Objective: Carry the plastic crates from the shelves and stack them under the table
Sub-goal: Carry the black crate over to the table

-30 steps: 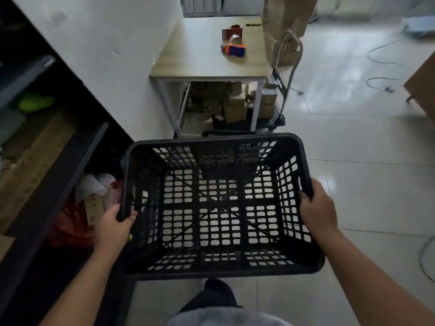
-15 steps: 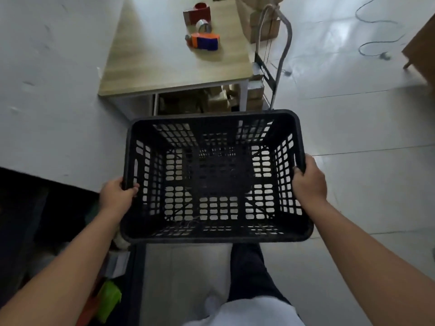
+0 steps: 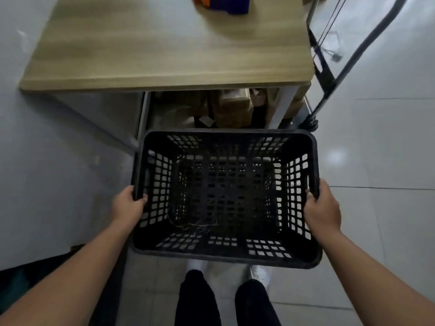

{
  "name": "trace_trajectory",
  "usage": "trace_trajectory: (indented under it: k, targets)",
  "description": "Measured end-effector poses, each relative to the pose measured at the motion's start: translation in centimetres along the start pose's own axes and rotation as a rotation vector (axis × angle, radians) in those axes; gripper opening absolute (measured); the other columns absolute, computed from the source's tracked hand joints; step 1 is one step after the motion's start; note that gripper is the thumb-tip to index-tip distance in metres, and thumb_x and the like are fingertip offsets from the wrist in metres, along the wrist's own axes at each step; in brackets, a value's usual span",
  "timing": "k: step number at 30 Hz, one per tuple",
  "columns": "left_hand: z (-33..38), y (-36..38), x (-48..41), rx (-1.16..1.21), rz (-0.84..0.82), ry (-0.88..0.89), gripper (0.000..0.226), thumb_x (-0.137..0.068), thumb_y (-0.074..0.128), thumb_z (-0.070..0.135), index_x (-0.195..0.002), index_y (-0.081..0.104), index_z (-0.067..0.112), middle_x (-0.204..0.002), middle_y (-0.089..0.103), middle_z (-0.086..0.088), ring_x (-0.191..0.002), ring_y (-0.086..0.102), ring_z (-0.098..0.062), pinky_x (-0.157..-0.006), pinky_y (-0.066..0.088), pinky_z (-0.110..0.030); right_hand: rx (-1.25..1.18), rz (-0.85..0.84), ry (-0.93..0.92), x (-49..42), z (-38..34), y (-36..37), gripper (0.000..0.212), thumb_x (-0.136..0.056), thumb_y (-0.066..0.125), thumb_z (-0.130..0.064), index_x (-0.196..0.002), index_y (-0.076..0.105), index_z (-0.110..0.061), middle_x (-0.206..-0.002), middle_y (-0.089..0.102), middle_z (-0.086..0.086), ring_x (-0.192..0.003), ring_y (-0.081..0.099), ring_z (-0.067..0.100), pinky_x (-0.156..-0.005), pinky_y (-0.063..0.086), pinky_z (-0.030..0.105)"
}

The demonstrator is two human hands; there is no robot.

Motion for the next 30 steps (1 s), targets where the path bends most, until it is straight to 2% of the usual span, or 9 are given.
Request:
trace_trajectory:
  k: [3, 7, 12, 17, 20, 22, 24, 27, 30]
  targets:
    - [-2.4, 3.5, -3.3, -0.037, 0.015, -0.015, 0.017, -0.084, 0.071, 0.015, -0.101, 0.070, 0.019, -0.084, 0.065, 0.005, -0.082, 0.061, -0.020, -0.064, 0.043, -0.028, 0.025, -0.012, 0.021, -2.5, 1.7, 4.2, 0.023, -0.094, 0.047, -0.016, -0.115, 0.048, -0.027, -0.090, 0.056, -0.006, -0.077, 0.049, 0.023, -0.065, 0.038, 0.036]
    - [-5.9, 6.2, -4.8, -0.077, -0.031, -0.087, 0.032, -0.087, 0.070, 0.019, -0.118, 0.069, 0.009, -0.103, 0.072, -0.008, -0.087, 0.062, -0.023, -0.073, 0.045, -0.030, 0.065, -0.029, 0.041, -3.5, 3.2, 7.7, 0.024, -0.093, 0.048, -0.016, -0.113, 0.049, -0.029, -0.093, 0.062, -0.003, -0.078, 0.053, 0.026, -0.065, 0.035, 0.035]
    - [-7.5, 7.6, -6.1, 0.063, -0.089, -0.185, 0.057, -0.089, 0.071, 0.024, -0.141, 0.054, 0.011, -0.136, 0.062, -0.008, -0.114, 0.061, -0.023, -0.096, 0.048, -0.032, 0.080, -0.029, 0.070, -4.1, 4.1, 9.6, 0.023, -0.093, 0.048, -0.015, -0.114, 0.050, -0.026, -0.101, 0.068, 0.005, -0.089, 0.061, 0.035, -0.065, 0.036, 0.035]
    - [-6.8, 7.5, -6.7, 0.108, -0.115, -0.191, 0.049, -0.088, 0.071, 0.021, -0.135, 0.058, 0.015, -0.125, 0.065, -0.004, -0.109, 0.063, -0.022, -0.098, 0.049, -0.036, 0.090, -0.041, 0.067, -5.3, 3.2, 9.6, 0.021, -0.094, 0.048, -0.015, -0.114, 0.050, -0.023, -0.102, 0.068, 0.007, -0.089, 0.061, 0.035, -0.065, 0.037, 0.036]
    - [-6.6, 7.5, -6.5, 0.085, -0.115, -0.188, 0.019, -0.088, 0.069, 0.021, -0.104, 0.066, 0.029, -0.107, 0.071, 0.001, -0.093, 0.067, -0.019, -0.079, 0.054, -0.031, 0.110, -0.065, 0.064, -6.4, 2.4, 9.9, 0.018, -0.094, 0.048, -0.013, -0.110, 0.048, -0.022, -0.099, 0.067, 0.007, -0.086, 0.060, 0.036, -0.062, 0.035, 0.035]
    - [-6.3, 7.6, -6.6, 0.041, -0.117, -0.162, 0.014, -0.088, 0.067, 0.021, -0.094, 0.063, 0.033, -0.096, 0.070, 0.005, -0.087, 0.066, -0.016, -0.065, 0.050, -0.025, 0.117, -0.070, 0.071, -6.9, 2.1, 10.2, 0.018, -0.094, 0.047, -0.012, -0.109, 0.048, -0.021, -0.098, 0.066, 0.008, -0.086, 0.060, 0.037, -0.062, 0.036, 0.036]
    - [-6.3, 7.6, -6.9, -0.006, -0.124, -0.159, 0.017, -0.089, 0.067, 0.021, -0.106, 0.065, 0.024, -0.102, 0.070, 0.002, -0.089, 0.066, -0.018, -0.068, 0.052, -0.028, 0.115, -0.080, 0.073, -6.8, 2.1, 10.3, 0.019, -0.094, 0.047, -0.012, -0.110, 0.048, -0.021, -0.099, 0.066, 0.008, -0.086, 0.060, 0.036, -0.062, 0.036, 0.035]
    - [-6.5, 7.4, -7.1, -0.056, -0.123, -0.162, 0.036, -0.089, 0.068, 0.023, -0.122, 0.063, 0.010, -0.114, 0.070, -0.007, -0.097, 0.066, -0.025, -0.081, 0.054, -0.036, 0.091, -0.104, 0.084, -6.1, 2.5, 10.1, 0.024, -0.094, 0.047, -0.012, -0.116, 0.049, -0.021, -0.101, 0.067, 0.006, -0.089, 0.061, 0.034, -0.065, 0.038, 0.034]
    - [-6.6, 7.5, -7.0, -0.057, -0.134, -0.148, 0.021, -0.089, 0.068, 0.024, -0.108, 0.064, 0.016, -0.102, 0.070, -0.002, -0.092, 0.066, -0.023, -0.069, 0.052, -0.030, 0.100, -0.118, 0.099, -5.5, 2.9, 10.2, 0.026, -0.095, 0.046, -0.014, -0.120, 0.048, -0.021, -0.101, 0.067, 0.006, -0.088, 0.062, 0.035, -0.065, 0.038, 0.035]
Point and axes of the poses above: each hand's wrist, its own x-axis away from the middle knuckle, its own y-axis out of the palm, z = x × y, the point moved 8 cm from there along -x, towards the middle knuckle
